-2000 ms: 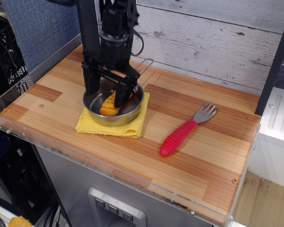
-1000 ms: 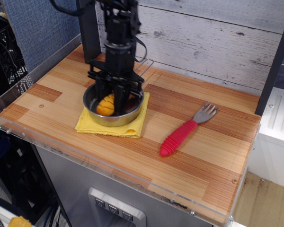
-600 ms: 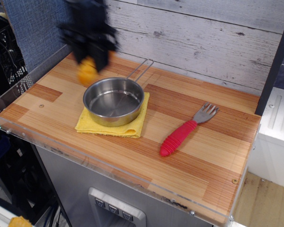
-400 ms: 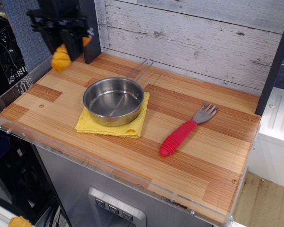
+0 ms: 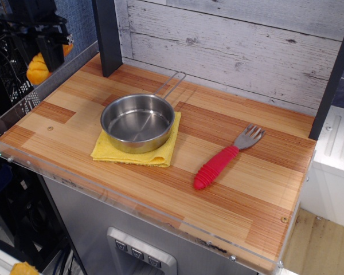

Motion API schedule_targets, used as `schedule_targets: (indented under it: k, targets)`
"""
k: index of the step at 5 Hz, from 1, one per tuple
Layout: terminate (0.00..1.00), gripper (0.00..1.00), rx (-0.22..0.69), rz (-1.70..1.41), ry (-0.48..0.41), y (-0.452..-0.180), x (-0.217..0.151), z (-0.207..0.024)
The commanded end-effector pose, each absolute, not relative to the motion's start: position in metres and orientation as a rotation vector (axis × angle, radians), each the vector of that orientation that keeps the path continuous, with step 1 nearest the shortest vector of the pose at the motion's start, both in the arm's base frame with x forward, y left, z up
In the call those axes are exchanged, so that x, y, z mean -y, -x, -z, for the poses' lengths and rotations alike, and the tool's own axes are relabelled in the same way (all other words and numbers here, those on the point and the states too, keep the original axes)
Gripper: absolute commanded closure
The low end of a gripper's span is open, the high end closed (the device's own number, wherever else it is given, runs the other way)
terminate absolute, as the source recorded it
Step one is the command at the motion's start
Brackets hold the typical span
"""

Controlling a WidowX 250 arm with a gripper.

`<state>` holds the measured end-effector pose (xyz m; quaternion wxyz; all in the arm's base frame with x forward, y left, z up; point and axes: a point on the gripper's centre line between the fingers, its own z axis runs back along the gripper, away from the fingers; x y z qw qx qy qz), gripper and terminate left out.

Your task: Move the fish to the left of the pot.

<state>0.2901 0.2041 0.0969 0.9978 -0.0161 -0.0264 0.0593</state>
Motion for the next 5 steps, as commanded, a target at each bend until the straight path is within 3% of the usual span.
schedule_targets:
  k: [1, 2, 4, 5]
  targets:
    - [0.0, 1.0, 0.128, -0.019, -0.022, -0.293, -0.211, -0.106]
    - [0.0, 1.0, 0.117, -0.003, -0.045, -0.297, -0.208, -0.101]
    - [0.0, 1.0, -0.013, -0.011, -0.083, -0.311, -0.21, -0.057]
    - [0.0, 1.0, -0.045, -0.002, -0.095, -0.317, -0.207, -0.048]
